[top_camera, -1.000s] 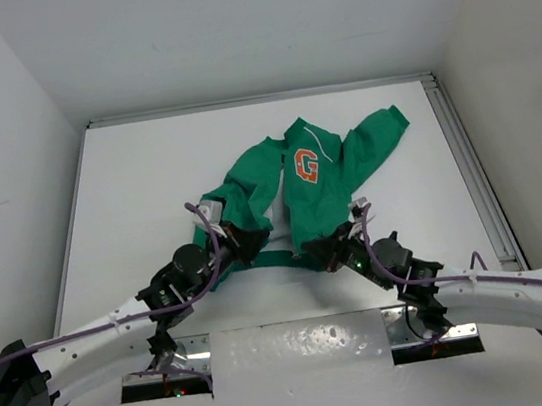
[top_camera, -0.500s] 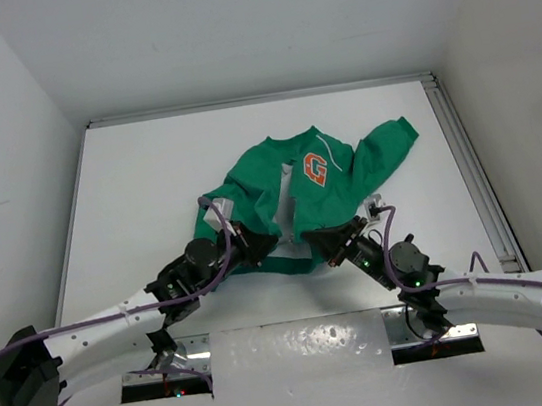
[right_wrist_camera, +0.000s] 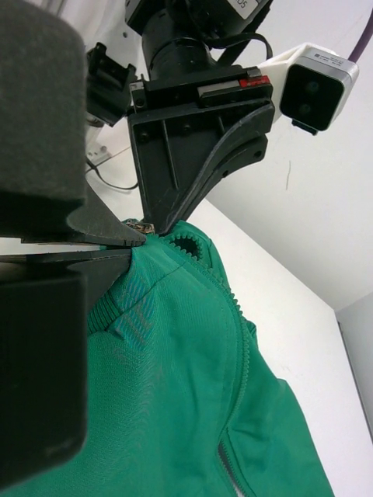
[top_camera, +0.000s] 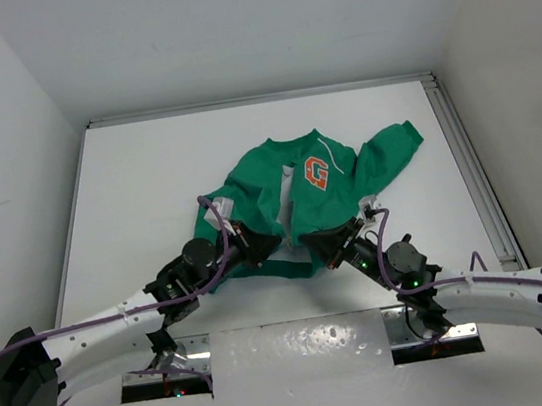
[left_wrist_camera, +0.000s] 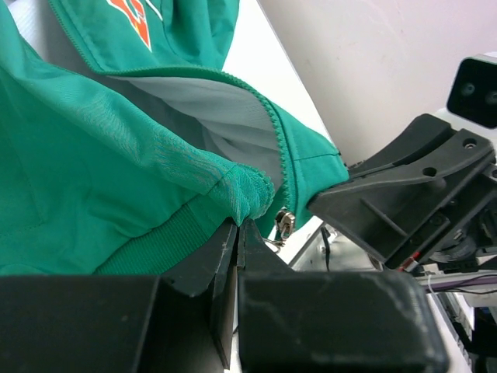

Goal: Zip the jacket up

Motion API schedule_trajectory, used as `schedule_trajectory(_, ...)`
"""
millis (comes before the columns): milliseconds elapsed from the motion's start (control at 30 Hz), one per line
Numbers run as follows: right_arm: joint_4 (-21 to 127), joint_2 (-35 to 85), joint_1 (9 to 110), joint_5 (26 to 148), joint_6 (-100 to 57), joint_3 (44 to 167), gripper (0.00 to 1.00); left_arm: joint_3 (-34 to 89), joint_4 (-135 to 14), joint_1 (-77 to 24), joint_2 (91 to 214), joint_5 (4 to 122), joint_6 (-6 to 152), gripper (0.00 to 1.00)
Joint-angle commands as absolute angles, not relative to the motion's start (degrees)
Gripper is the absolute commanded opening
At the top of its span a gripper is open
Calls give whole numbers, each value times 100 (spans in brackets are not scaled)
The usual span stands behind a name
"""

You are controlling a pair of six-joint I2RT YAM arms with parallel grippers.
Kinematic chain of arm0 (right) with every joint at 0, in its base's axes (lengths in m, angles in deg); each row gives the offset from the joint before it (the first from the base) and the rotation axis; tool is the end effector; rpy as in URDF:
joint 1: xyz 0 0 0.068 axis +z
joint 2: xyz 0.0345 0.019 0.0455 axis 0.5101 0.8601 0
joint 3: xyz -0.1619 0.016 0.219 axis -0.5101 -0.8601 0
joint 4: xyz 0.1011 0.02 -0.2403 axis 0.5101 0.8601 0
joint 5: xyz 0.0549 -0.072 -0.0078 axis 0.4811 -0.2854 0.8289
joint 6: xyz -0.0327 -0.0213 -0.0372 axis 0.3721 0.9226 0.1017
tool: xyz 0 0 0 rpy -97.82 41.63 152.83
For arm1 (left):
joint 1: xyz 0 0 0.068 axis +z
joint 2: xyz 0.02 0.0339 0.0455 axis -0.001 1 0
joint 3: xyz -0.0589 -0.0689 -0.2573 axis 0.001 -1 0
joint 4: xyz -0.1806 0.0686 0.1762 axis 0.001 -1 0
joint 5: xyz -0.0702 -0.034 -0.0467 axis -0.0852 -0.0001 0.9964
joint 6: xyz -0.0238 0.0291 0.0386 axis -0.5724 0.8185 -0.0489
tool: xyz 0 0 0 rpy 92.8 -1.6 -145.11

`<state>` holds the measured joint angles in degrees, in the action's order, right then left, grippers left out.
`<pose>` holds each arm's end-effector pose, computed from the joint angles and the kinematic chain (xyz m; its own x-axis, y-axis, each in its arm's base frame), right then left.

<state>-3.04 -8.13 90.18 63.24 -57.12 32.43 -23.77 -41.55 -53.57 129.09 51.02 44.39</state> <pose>0.0920 0.1365 0.1948 -0.4025 0.5966 -0.6943 -0.5629 0.4369 0.7016 0.1247 -0.1646 0.2290 -0.5648 -0.3147 -0.7628 0.5200 0.5820 -0.6252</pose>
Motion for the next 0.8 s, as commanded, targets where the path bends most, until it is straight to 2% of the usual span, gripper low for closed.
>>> schedule_trajectory(0,-835,-806,9061,6432,-5584,3281,0,-2189,-3817,-5341,12746,5253,4370,0)
schedule_trajectory(767,-571,-982,9061,6353,-5355,3272,0,-2119,-3826,-5341,12790,5464,4300,0)
